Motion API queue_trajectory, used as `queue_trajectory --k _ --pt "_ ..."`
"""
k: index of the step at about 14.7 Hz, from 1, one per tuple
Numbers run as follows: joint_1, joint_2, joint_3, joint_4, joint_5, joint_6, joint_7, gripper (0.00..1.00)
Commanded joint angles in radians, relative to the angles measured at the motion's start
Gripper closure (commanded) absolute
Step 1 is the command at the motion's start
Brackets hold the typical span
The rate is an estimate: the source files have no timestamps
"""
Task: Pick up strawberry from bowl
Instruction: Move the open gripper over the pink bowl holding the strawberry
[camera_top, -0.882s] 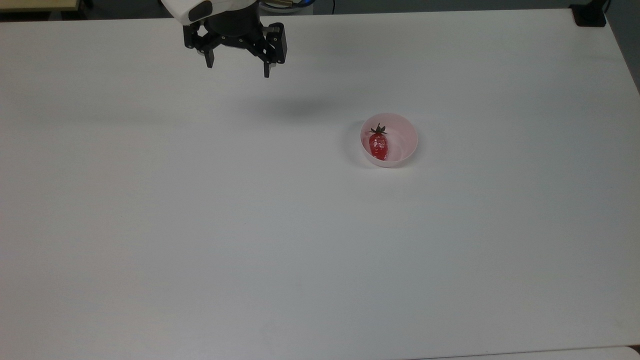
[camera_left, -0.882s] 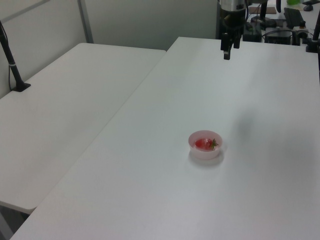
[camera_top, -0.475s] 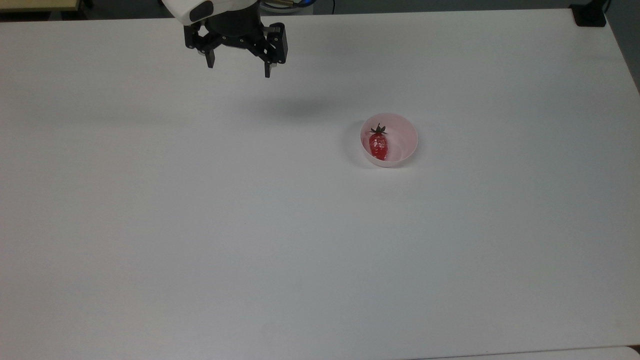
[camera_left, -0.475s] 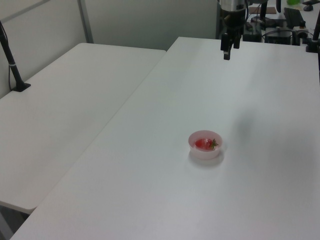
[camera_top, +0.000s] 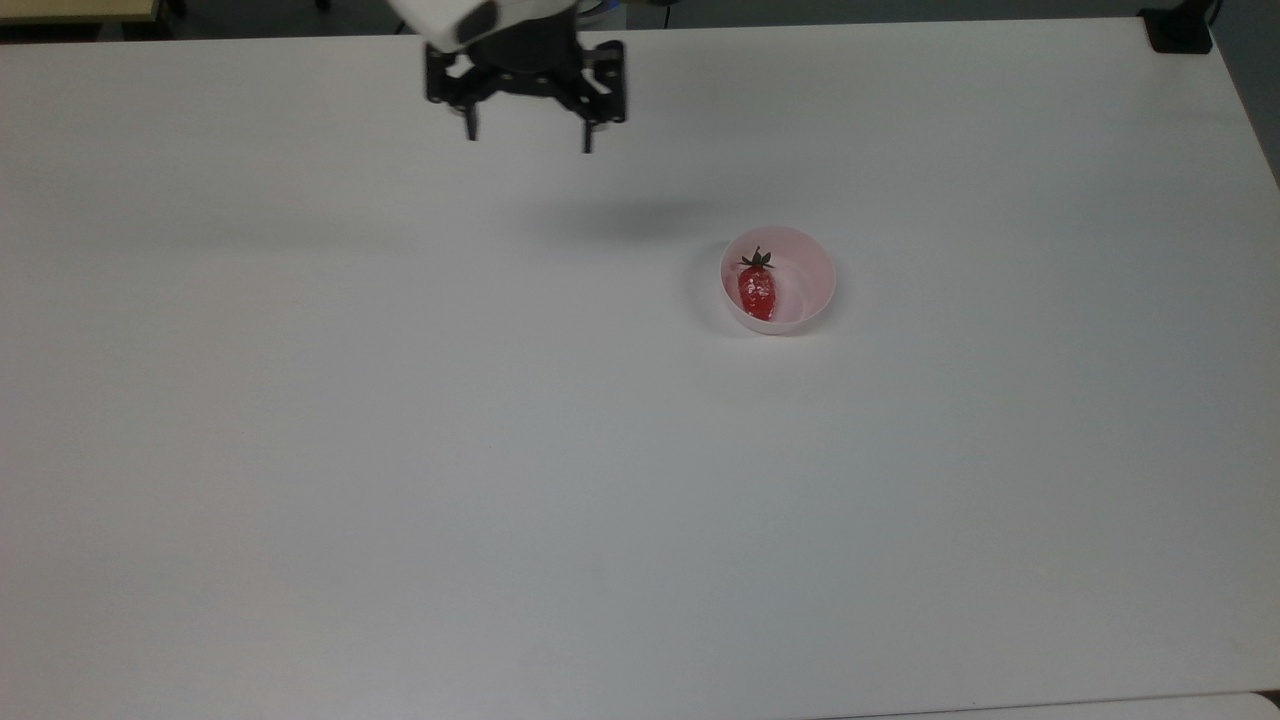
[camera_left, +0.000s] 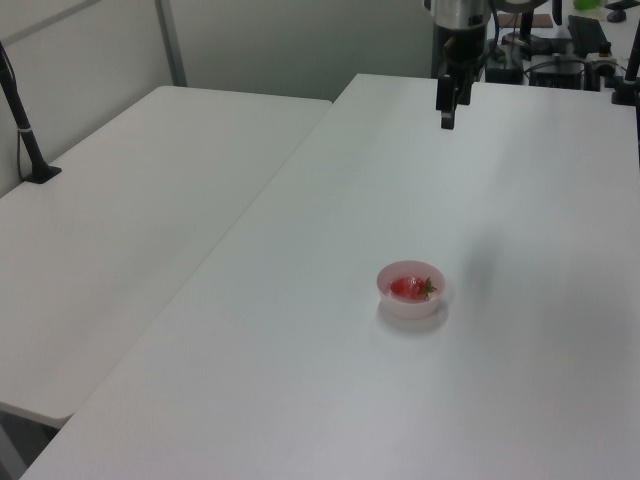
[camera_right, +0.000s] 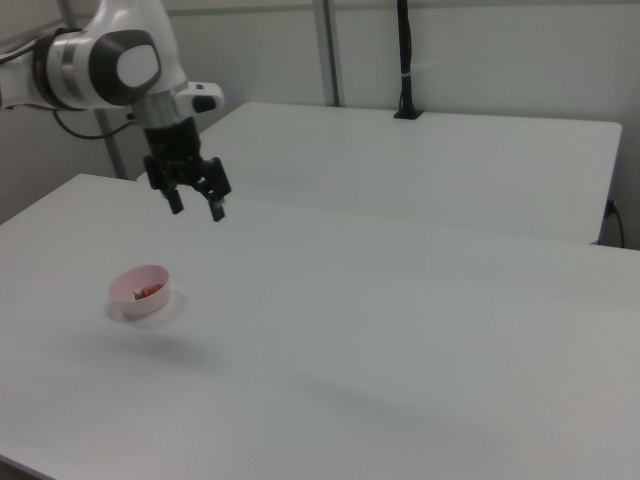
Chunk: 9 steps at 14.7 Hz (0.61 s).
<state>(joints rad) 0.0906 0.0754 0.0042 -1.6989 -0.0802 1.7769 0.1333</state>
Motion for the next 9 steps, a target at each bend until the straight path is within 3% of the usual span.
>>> queue_trajectory --k 1,9 --pt "0.122 0.049 -0.038 0.011 0.010 0.012 0.009 0.00" --pt "0.264 0.187 -0.032 0.034 0.066 0.104 0.040 0.00"
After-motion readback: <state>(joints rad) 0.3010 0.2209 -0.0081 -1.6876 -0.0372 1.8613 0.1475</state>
